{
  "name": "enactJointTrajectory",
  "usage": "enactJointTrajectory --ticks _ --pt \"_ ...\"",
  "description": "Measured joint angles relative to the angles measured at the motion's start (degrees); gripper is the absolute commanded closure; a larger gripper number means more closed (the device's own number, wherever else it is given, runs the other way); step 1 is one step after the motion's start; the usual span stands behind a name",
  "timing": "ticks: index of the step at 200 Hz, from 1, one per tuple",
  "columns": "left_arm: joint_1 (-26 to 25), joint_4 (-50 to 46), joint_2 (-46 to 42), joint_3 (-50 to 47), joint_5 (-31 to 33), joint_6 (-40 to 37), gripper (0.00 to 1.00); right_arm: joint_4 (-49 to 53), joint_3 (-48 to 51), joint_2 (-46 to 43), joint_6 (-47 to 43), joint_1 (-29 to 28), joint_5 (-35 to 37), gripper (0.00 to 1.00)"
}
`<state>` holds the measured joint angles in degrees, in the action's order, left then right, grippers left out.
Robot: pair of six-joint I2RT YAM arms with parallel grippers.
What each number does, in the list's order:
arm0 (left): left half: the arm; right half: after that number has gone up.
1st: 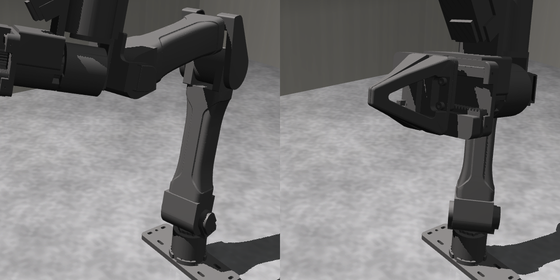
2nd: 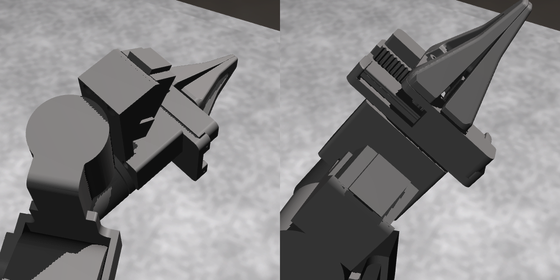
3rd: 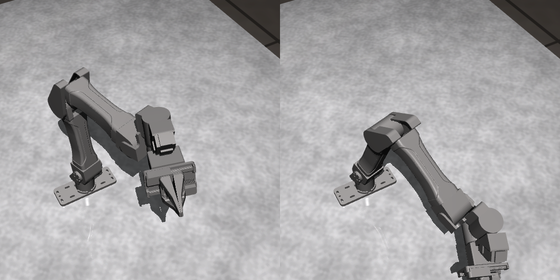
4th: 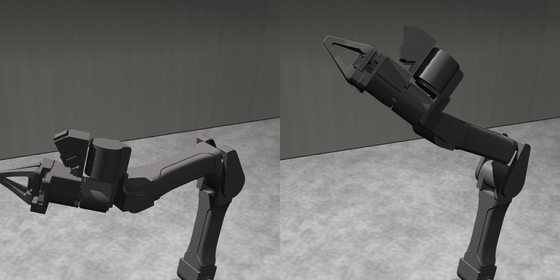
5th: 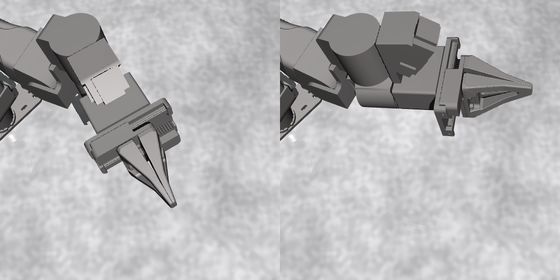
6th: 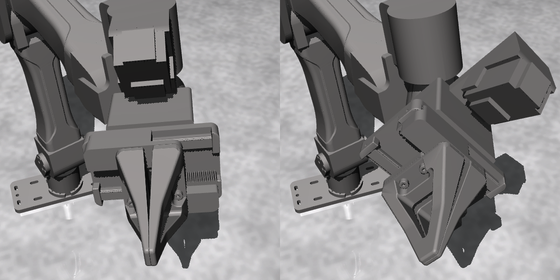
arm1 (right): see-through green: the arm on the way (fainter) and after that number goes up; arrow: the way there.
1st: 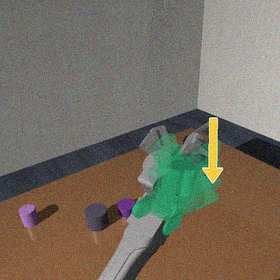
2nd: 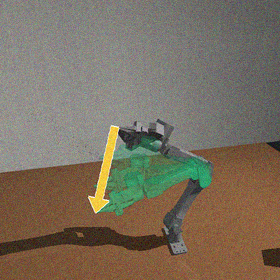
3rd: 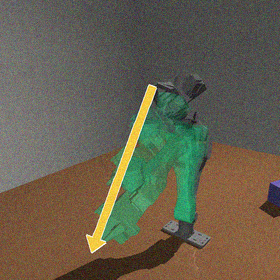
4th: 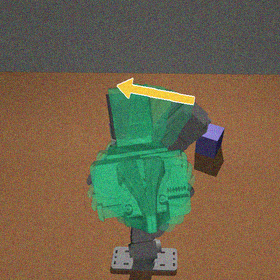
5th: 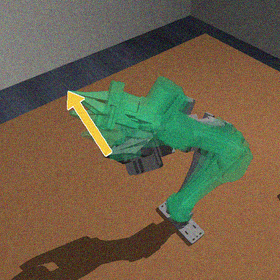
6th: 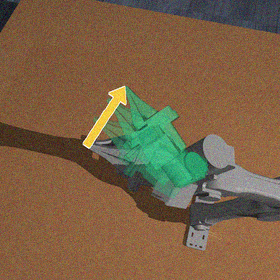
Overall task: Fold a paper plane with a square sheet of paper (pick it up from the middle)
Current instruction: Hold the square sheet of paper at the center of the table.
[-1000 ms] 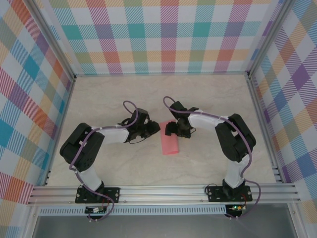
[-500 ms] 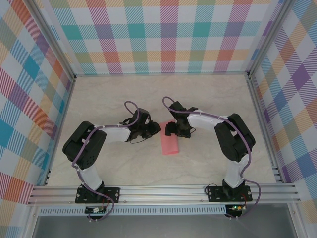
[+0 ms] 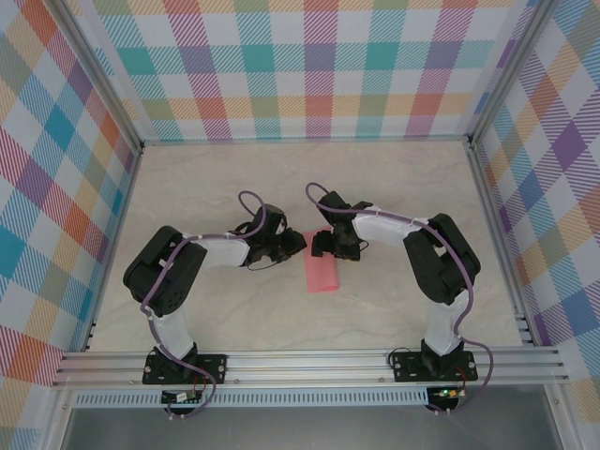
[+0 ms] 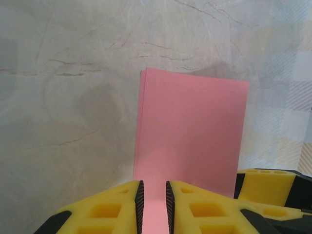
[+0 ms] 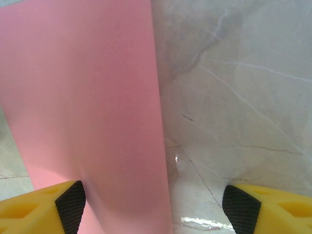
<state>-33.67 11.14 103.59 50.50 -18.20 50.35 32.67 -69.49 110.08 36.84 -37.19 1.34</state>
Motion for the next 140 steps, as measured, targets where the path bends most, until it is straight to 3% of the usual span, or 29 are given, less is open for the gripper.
enactJointTrajectory --ticks 140 --pt "0.11 -0.35 0.24 0.81 0.28 -0.2 0.82 0.42 0.07 0.28 -2.95 -0.22 0.37 0.2"
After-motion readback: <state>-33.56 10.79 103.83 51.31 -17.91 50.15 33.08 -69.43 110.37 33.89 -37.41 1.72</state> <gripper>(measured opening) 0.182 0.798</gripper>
